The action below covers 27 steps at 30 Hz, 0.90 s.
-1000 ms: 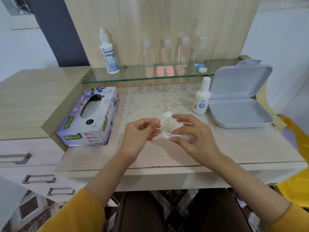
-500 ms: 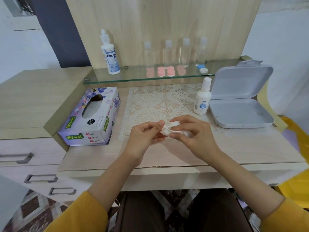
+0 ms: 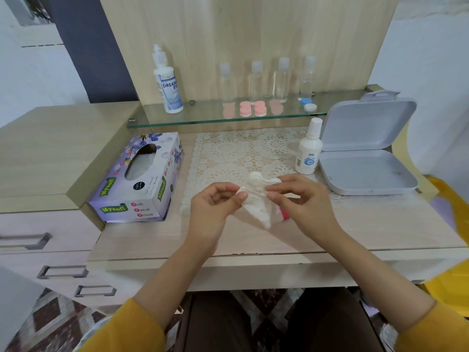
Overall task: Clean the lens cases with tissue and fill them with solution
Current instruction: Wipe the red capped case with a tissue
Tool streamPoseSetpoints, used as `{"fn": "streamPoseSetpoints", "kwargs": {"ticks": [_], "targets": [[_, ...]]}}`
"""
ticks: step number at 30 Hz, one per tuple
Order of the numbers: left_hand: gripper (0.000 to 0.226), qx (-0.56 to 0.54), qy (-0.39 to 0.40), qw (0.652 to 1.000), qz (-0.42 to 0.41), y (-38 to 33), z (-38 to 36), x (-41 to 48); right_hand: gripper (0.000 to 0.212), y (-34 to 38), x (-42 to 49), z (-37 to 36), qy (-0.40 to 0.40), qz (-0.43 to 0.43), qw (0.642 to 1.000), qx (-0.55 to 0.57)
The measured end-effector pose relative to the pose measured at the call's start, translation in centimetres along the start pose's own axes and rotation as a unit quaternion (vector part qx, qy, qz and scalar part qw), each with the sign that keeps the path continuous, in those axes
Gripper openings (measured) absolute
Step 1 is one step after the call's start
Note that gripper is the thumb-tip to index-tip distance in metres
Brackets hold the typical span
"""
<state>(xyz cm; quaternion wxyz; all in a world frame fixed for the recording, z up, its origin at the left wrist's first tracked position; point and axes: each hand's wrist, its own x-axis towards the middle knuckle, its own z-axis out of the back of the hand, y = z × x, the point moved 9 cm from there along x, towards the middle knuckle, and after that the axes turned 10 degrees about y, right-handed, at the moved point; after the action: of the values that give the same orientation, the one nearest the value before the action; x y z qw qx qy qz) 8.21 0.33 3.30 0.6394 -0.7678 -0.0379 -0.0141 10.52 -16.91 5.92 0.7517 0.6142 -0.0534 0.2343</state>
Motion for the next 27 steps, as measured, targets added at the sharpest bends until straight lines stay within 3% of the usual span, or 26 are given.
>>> {"fn": "streamPoseSetpoints", "kwargs": {"ticks": [4, 9, 15, 18, 27], "targets": [[0.014, 0.089, 0.045, 0.995, -0.019, -1.7, -0.2, 0.4, 0.034, -0.6, 0.2, 0.4, 0.009, -0.030, 0.999, 0.024], [0.018, 0.183, 0.096, 0.977, -0.053, -3.5, -1.5, 0.7, 0.030, -0.5, 0.1, 0.0, 0.016, -0.062, 0.996, 0.055], [0.027, 0.270, 0.076, 0.955, -0.093, -3.7, -1.7, 1.5, 0.024, -0.8, -0.1, -0.9, 0.039, -0.091, 0.993, 0.067], [0.027, 0.259, 0.057, 0.958, -0.108, -3.7, -1.6, 1.5, 0.019, -0.9, -0.3, -1.1, 0.049, -0.095, 0.991, 0.078], [0.017, 0.233, 0.072, 0.969, -0.036, -2.3, -1.5, 1.6, 0.018, -0.3, -0.4, -1.3, 0.059, -0.104, 0.989, 0.084]]}}
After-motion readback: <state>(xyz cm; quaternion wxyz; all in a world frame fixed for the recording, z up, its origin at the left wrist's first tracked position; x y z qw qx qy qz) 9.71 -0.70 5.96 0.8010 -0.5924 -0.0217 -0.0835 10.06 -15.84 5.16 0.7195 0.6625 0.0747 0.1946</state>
